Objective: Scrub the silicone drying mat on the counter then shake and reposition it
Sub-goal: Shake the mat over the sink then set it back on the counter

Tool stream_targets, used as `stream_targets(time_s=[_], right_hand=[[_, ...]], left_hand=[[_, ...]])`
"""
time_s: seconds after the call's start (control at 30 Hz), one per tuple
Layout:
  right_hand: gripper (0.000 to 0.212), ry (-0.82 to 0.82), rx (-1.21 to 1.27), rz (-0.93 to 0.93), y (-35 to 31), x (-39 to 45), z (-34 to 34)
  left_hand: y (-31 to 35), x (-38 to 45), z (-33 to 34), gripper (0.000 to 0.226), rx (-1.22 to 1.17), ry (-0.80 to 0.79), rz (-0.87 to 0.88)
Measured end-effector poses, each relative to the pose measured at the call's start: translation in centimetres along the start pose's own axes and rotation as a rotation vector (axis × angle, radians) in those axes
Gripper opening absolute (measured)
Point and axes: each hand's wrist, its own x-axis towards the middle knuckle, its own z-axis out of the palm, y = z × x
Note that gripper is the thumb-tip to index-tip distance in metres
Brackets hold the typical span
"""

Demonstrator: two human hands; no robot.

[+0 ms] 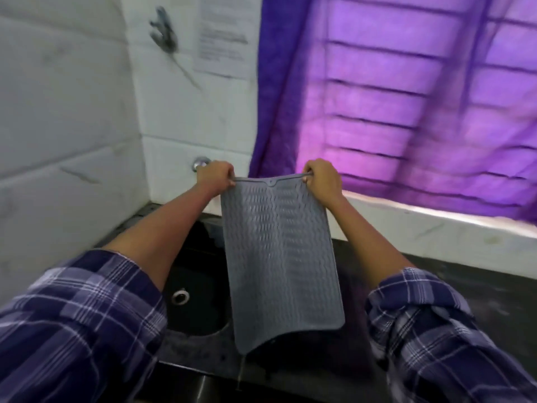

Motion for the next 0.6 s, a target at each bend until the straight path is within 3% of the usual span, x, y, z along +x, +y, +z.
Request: stream_targets(time_s=[0.13, 0.27, 0.33, 0.4, 0.5, 0.6], right_hand=[[0.015, 0.049, 0.031, -0.121, -6.7, 3.1, -3.6], [0.014, 0.155, 0.15, -0.125, -11.2, 5.7, -4.5], [0.012, 0.215, 0.183, -0.137, -12.8, 6.3, -2.7], [0.014, 0.123, 0.111, -0.18, -13.9, 6.3, 0.5], [0.015, 0.133, 0.135, -0.146, -15.2, 7.3, 5.2], [0.013, -0.028, 0.134, -0.102, -16.6, 7.7, 9.6]], left_hand=[[-4.5, -0.5, -10.1, 0.029, -0.03, 0.086, -0.046], [-9.6, 0.0, -15.9, 0.025, -0.041, 0.279, -0.075], [-11.8, 0.0, -16.8, 0.026, -0.012, 0.217, -0.089], [-14.0, 0.1, -16.3, 0.027, -0.008, 0.14, -0.12], [-18.6, 1.8, -14.5, 0.026, 0.107, 0.18, -0.166], [-21.7, 2.9, -10.7, 0.027, 0.161, 0.106, -0.18]])
